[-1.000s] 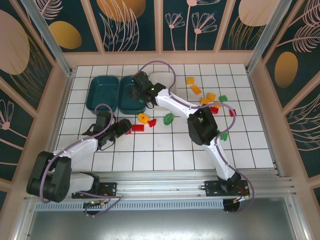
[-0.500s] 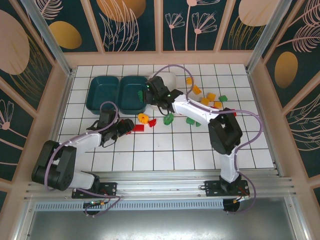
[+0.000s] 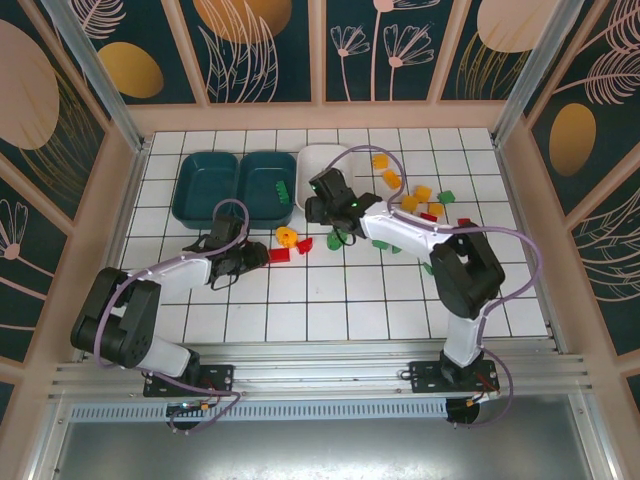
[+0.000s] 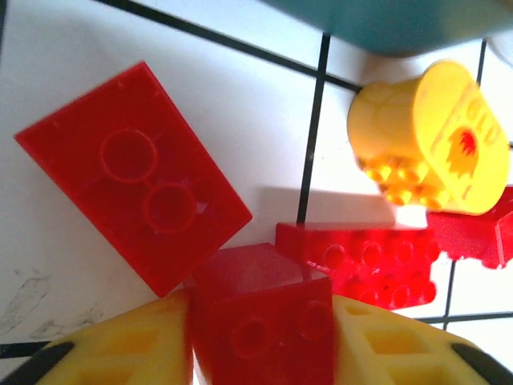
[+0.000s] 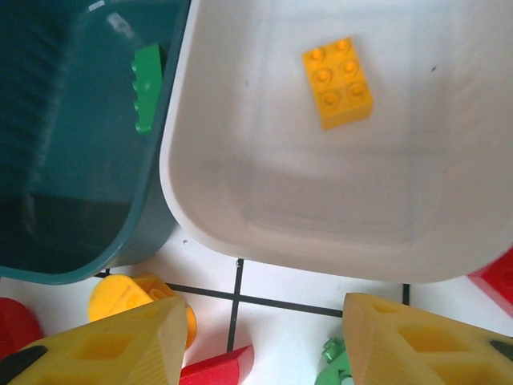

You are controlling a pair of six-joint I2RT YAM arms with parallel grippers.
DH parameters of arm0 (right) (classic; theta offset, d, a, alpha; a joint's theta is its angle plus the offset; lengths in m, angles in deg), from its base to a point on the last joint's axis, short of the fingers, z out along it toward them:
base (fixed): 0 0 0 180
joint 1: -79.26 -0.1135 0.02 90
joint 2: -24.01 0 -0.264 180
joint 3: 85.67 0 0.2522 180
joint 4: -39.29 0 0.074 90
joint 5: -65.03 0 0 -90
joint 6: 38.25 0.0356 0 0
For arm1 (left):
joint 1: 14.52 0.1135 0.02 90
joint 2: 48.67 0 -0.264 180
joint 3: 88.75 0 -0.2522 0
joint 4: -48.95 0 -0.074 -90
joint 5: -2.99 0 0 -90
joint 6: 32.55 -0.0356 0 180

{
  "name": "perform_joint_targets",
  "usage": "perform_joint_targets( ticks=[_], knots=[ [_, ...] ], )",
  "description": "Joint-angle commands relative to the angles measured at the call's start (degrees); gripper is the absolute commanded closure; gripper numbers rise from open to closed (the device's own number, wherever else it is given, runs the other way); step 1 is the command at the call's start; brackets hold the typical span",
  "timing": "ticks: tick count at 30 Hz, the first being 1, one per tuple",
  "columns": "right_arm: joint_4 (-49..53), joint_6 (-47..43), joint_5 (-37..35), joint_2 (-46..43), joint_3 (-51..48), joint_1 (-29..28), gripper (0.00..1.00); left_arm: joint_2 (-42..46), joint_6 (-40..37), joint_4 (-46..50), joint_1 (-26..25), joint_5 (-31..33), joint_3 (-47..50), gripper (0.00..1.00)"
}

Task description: Sort the legos into containers by color

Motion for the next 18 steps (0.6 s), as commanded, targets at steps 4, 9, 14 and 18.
perform_joint_targets(
  ticks=[4, 9, 14, 18],
  knots=[
    [-2.06, -1.31, -3.28, -8.07, -3.58, 2.12, 0.46, 0.45, -1.53, 4.06, -0.1, 1.42, -0.89, 0.76],
    [-2.33, -1.43, -3.52, -11.32, -6.22, 3.83, 0.46, 4.21, -0.62, 6.35, -0.18, 1.19, -1.58, 0.79],
    [-2.7, -1.77, -3.45, -12.6, -7.82, 4.51, 0.46, 10.19, 0.37, 10.02, -0.27, 0.34, -5.51, 0.8],
    [-3.18, -1.72, -3.08, -12.35, -9.14, 5.79, 0.46, 12.03, 0.68, 11.88, 0.63, 5.91, -10.98, 0.86]
  ],
)
